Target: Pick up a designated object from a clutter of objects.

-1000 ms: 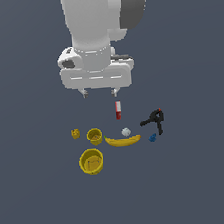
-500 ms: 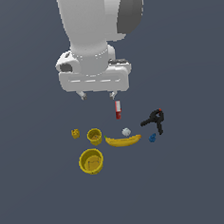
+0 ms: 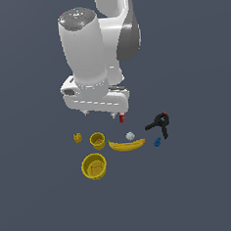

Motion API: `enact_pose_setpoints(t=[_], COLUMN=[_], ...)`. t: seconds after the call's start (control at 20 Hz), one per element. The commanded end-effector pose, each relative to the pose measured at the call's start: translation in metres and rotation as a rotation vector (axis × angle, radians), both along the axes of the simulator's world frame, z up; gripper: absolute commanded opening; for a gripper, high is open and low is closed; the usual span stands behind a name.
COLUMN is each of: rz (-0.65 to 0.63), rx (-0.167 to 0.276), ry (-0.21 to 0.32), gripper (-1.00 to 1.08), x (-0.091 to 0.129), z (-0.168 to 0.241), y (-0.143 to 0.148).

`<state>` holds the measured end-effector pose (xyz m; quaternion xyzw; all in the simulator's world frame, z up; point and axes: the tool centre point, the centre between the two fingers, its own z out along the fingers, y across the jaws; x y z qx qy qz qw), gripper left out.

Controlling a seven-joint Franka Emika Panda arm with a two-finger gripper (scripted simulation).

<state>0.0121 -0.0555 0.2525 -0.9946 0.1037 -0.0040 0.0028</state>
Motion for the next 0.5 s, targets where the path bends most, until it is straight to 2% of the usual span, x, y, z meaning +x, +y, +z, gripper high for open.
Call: enact_pose_setpoints(t=[0.0, 0.45], rz=[-0.047, -0.223], rx=[0.003, 0.004], ry=[0.002, 0.007], gripper=[1.0, 1.0], x=[0.003, 0.003], z=[-0.024, -0.113], y=[-0.005, -0.028])
